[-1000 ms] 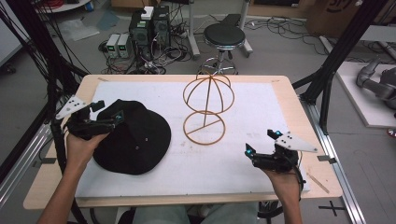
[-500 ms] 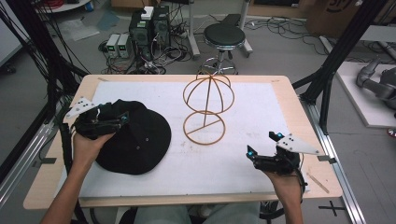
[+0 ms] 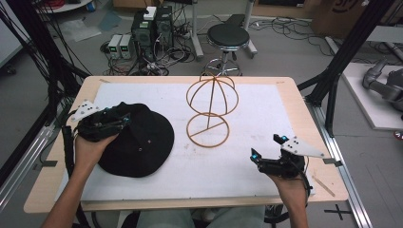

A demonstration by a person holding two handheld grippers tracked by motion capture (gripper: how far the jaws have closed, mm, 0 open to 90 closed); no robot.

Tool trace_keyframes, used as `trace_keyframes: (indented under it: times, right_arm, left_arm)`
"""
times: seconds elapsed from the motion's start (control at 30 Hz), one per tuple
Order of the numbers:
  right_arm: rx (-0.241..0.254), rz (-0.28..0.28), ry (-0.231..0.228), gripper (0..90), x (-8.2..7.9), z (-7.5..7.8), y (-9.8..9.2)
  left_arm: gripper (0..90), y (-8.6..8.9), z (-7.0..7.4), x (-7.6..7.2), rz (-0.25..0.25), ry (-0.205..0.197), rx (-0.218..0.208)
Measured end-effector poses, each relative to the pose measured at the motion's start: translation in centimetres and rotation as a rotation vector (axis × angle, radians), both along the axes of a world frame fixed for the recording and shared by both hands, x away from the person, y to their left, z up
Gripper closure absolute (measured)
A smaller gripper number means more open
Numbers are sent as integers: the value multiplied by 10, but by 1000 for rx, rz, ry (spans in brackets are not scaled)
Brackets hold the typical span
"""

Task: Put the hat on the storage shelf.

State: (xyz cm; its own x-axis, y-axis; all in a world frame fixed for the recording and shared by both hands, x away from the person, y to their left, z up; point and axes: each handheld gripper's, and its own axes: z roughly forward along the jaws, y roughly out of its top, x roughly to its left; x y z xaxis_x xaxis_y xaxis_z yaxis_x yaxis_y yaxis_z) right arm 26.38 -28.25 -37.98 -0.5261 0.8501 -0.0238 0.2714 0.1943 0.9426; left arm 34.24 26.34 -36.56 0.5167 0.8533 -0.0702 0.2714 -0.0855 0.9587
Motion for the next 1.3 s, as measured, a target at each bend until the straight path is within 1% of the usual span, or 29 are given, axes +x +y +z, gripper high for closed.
trace_keyframes:
  times: [0.03, 0.1, 0.2, 0.37, 0.47, 0.5, 0.57, 0.6, 0.63, 0.67, 0.7, 0.73, 0.8, 0.83, 0.87, 0.9, 0.93, 1.03, 1.1, 1.17, 1.2, 1.3]
  right_arm:
    - [4, -1, 6, 63, 0, 0, 0]
    - [2, 2, 5, 63, 0, 0, 1]
    - [4, 1, 6, 62, 0, 0, 1]
    - [-1, 1, 8, 63, 0, -1, 1]
    - [-1, 1, 8, 63, 0, -1, 0]
    - [0, -1, 10, 63, 0, -1, 0]
    - [3, -3, 14, 63, 0, -1, -1]
    - [9, -6, 15, 63, 0, -1, -2]
    - [7, -6, 8, 63, 0, -1, -3]
    - [11, -9, 15, 63, -1, 0, -3]
    - [11, -9, 9, 63, -1, 0, -4]
    - [13, -11, 8, 63, -2, 1, -4]
    - [14, -11, 2, 63, -2, 2, -5]
    - [19, -15, -4, 63, -2, 3, -7]
    - [19, -15, -4, 63, -2, 3, -7]
    - [23, -15, -7, 63, -3, 4, -8]
    - [23, -15, -7, 63, -3, 4, -8]
    - [32, -20, -9, 63, -5, 6, -11]
    - [38, -24, -6, 63, -6, 6, -12]
    - [44, -28, -9, 63, -7, 7, -14]
    - [43, -30, -11, 63, -7, 7, -15]
    - [48, -35, -11, 63, -8, 7, -17]
  left_arm:
    - [433, 0, 0, -1, 3, -4, 5]
    - [522, -1, 0, -2, 5, -15, 22]
    - [613, -1, 0, -3, 6, -17, 33]
    - [734, -2, 1, -5, 4, -31, 42]
    - [776, -4, 1, -6, -1, -45, 48]
    - [785, -5, 2, -7, -3, -53, 47]
    - [793, -5, 3, -8, -4, -56, 45]
    - [815, -5, 4, -9, -5, -58, 39]
    - [819, -4, 5, -9, -8, -57, 34]
    - [823, -4, 6, -9, -11, -55, 33]
    - [827, -4, 6, -9, -11, -55, 33]
    - [830, -4, 9, -9, -16, -54, 23]
    - [832, -4, 10, -9, -19, -54, 23]
    - [832, -5, 14, -11, -24, -65, 21]
    - [832, -5, 14, -11, -24, -65, 21]
    - [832, -6, 20, -13, -36, -74, 19]
    - [832, -6, 20, -13, -36, -74, 19]
    - [832, -7, 36, -18, -42, -113, 10]
    - [831, -6, 39, -19, -44, -119, 9]
    - [831, -4, 46, -19, -47, -135, -2]
    - [831, -1, 51, -19, -50, -145, -15]
    - [831, 4, 58, -19, -43, -157, -17]
